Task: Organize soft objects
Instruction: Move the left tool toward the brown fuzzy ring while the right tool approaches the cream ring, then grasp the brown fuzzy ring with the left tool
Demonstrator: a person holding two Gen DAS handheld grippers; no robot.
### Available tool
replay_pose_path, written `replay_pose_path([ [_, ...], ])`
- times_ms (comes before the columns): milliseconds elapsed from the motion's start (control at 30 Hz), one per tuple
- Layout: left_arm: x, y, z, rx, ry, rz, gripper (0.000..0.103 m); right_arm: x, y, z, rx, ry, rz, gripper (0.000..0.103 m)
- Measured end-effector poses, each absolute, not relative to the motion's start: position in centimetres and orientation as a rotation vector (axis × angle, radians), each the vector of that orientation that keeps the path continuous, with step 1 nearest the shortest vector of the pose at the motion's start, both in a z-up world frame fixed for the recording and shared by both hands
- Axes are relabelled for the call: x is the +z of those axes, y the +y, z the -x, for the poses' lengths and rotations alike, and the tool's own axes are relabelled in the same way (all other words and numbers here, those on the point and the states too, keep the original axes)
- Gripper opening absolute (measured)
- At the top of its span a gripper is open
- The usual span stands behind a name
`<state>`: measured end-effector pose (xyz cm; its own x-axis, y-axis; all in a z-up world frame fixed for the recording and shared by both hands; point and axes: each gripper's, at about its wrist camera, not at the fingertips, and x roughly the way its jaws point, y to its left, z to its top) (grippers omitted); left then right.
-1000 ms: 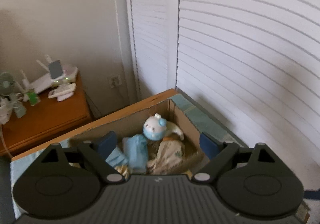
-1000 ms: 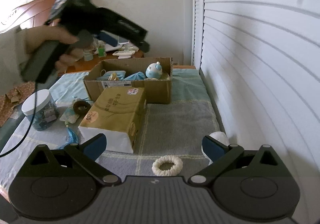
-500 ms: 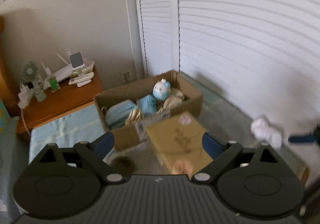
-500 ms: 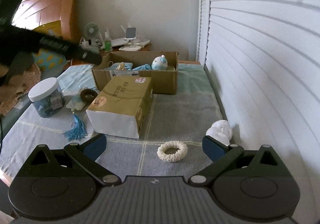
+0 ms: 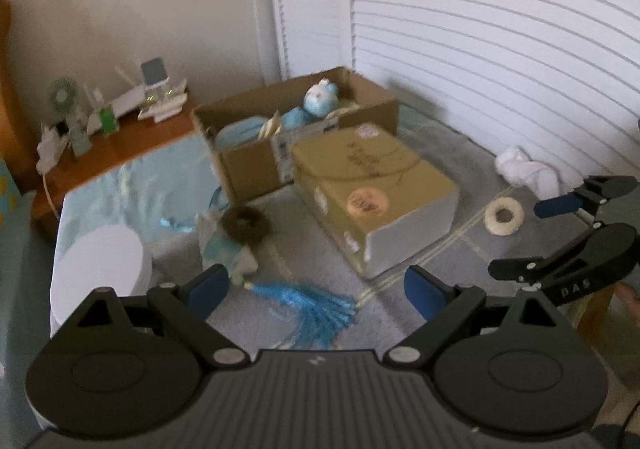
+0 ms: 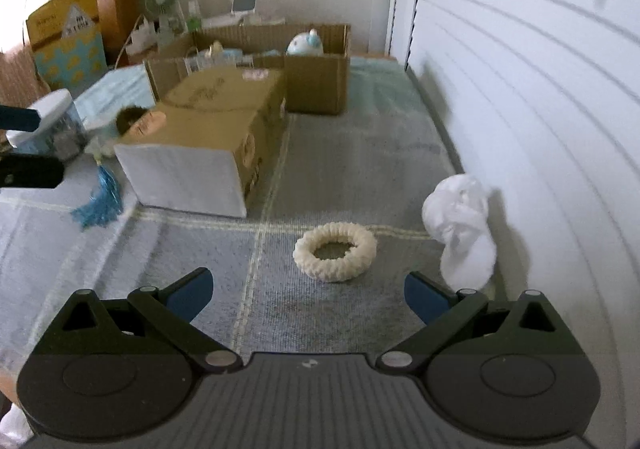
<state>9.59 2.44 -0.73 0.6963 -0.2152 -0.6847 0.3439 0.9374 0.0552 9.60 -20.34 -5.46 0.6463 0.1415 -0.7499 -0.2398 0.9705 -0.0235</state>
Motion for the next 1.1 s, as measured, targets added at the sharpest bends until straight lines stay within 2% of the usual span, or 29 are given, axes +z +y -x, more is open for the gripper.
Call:
replay_pose_path([
  [300, -1.8, 3.7, -11.4, -0.304, 0.764, -0.159, 0.095, -6.2, -19.8, -10.5, 0.231, 0.856, 0.149, 0.103],
  [600, -1.5, 2.4, -14.4, -0.318, 0.724, -0.351, 0.094, -6.3, -19.9, -10.3, 0.235, 0.839, 0.15, 0.103],
  [800, -1.5, 2.1, -16.2, -0.326, 0.74, -0.411, 0.089, -6.3, -19.9, -10.6, 0.25, 0.838, 0.158, 0.103],
  [933, -1.9, 1.7, -17.3, -0.331, 0.753, -0.455, 0.074, -6.3, -19.6, -10.9, 0.247, 0.845, 0.159, 0.103],
  [1033, -2.5, 1.6, -18.3, -0.334, 0.765, -0.475, 0.07, -6.3, -19.5, -10.9, 0.248, 0.845, 0.16, 0.103],
  [1100, -3.0, 1.4, -18.9, -0.335, 0.779, -0.488, 0.064, -6.3, -19.5, -10.9, 0.249, 0.846, 0.16, 0.103],
])
